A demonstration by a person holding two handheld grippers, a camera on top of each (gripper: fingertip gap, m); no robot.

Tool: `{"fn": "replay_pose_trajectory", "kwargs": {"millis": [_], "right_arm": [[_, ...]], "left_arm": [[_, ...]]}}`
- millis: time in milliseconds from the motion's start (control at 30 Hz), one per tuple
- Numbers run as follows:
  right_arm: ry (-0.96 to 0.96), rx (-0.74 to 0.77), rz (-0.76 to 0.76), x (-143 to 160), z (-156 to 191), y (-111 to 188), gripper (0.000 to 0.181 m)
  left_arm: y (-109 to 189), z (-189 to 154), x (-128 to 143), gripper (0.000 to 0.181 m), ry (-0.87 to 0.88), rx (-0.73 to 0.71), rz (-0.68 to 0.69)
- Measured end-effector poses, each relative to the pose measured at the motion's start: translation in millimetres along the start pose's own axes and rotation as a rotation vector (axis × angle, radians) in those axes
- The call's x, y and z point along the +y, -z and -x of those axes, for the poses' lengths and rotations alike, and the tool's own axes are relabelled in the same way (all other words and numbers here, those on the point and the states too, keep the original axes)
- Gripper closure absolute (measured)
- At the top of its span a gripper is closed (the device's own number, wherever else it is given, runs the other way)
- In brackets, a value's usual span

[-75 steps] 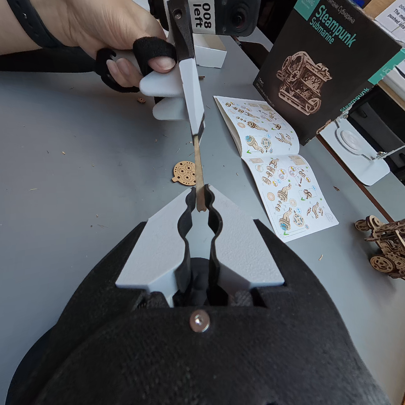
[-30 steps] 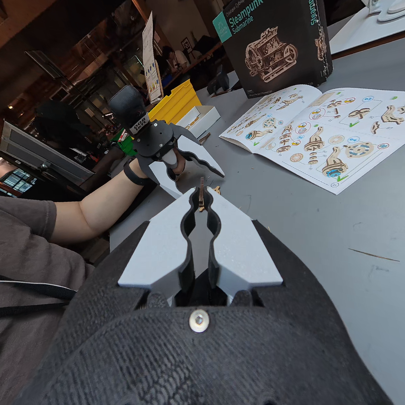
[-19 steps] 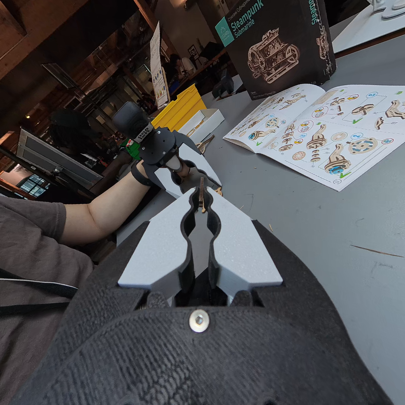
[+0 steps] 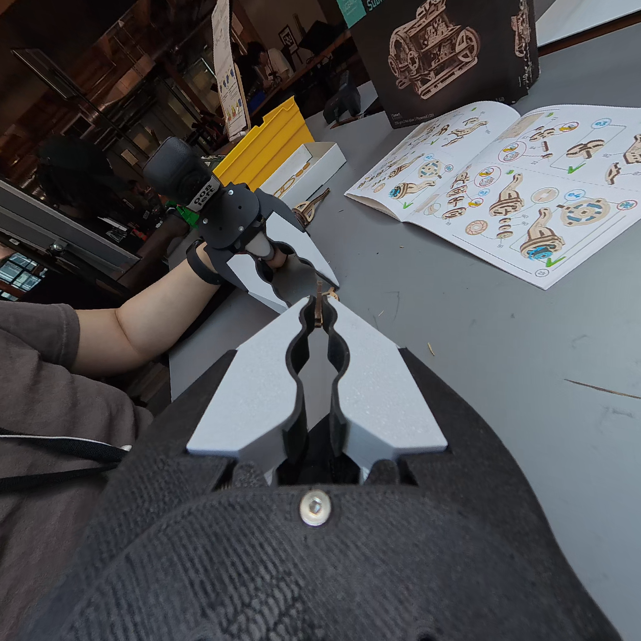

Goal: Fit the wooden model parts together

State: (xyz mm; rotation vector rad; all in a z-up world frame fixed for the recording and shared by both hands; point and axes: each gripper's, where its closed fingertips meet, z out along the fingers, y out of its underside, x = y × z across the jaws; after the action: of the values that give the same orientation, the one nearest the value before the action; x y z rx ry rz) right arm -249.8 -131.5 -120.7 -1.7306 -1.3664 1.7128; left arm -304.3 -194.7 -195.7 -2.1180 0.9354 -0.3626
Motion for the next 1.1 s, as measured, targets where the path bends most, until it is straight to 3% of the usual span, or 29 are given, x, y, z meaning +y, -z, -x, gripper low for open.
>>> {"fn": "replay_pose_trajectory", "kwargs": {"millis": [133, 267, 400, 633, 1100], "right_arm": [[-0.004, 0.007, 0.030, 5, 3, -5, 0.180], [0.028, 0.001, 0.054, 7, 16, -11, 0.180], [0.096, 0.085, 0.102, 11, 20, -22, 0.180], [0.077, 0.170, 0.180, 24, 18, -48, 0.180], [0.061, 0.211, 0.272, 23, 20, -53, 0.180]], "left_arm": [[0, -2, -1, 0.138, -0.040, -0.025, 0.029], [5, 6, -2, 0.139, -0.151, -0.154, 0.109], [9, 8, 0, 0.138, -0.211, -0.225, 0.196], [9, 5, 2, 0.139, -0.166, -0.197, 0.201], [10, 3, -2, 0.139, -0.170, -0.202, 0.197]]}}
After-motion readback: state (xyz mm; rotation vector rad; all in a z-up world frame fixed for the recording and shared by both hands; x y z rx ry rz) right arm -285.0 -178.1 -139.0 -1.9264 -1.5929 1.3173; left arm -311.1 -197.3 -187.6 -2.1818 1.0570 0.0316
